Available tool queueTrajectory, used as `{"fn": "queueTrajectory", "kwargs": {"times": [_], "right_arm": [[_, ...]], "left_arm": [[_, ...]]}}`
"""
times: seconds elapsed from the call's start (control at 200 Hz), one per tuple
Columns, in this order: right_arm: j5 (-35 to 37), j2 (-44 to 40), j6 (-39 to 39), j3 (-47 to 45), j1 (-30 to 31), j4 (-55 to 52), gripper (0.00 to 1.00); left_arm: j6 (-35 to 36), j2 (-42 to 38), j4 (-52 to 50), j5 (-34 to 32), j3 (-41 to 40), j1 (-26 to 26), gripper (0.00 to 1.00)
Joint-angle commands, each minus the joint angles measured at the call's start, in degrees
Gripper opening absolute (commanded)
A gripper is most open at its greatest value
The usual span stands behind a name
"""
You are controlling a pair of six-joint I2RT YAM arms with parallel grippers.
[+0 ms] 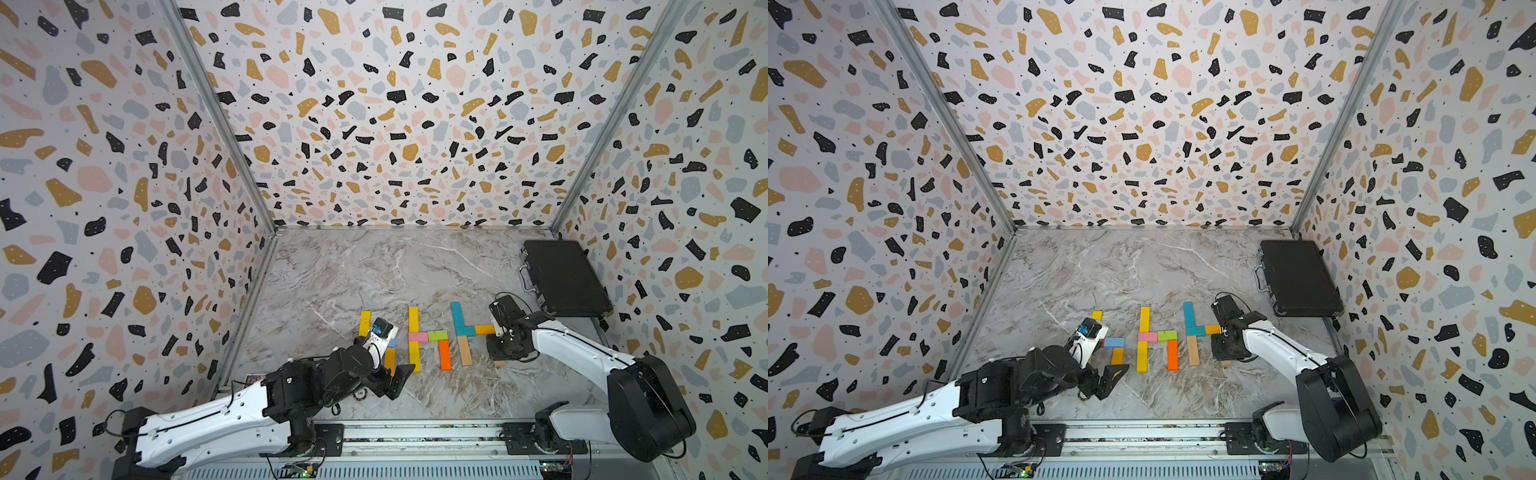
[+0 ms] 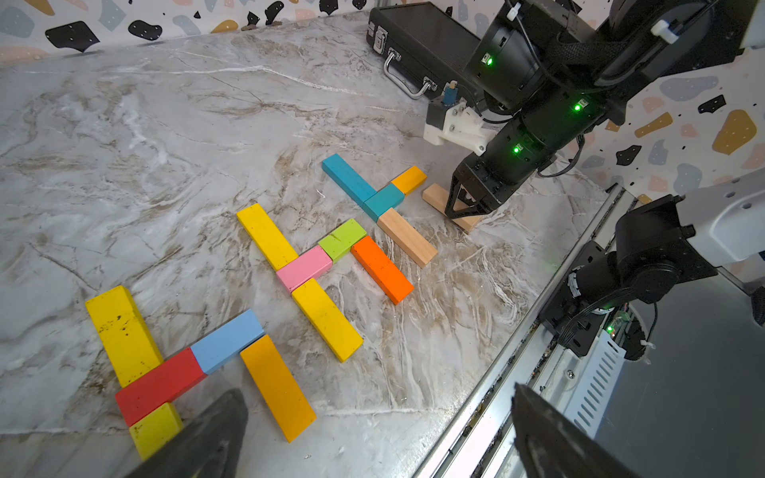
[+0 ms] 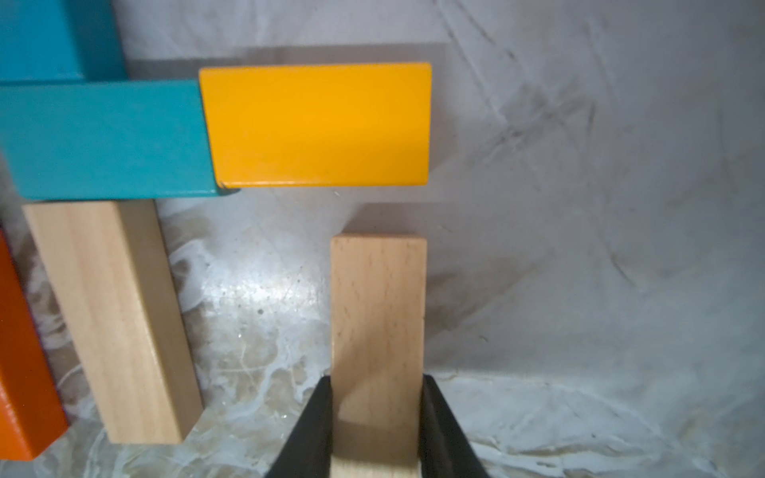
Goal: Assemble the letter h with building blocks
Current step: Assemble the building block at the center of the board.
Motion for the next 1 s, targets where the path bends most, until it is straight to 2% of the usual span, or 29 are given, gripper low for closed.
{"fn": "queueTrajectory", "kwargs": {"times": [0.0, 0.666, 0.851, 0.991], "right_arm": [[-0.73, 0.81, -0.49, 1.72, -0.47, -0.49, 0.18], [-2.42, 1.73, -0.73, 1.78, -2.98, 0.56, 0.19], [-2.14, 2.02, -0.49, 1.87, -3.0, 0.3, 0.29], [-1.49, 1.91, -0.12, 1.79, -3.07, 0.14, 0.44]], "left_arm": [[0.47, 0.1, 1.25, 0.66, 1.82, 0.43, 0.99], [0.41, -1.13, 0.82, 1.17, 1.16, 0.72, 0.99], [0.37, -1.39, 0.57, 1.24, 1.25, 0.76, 0.99], [0.56, -1.35, 0.57, 1.25, 1.23, 0.73, 0.99]]}}
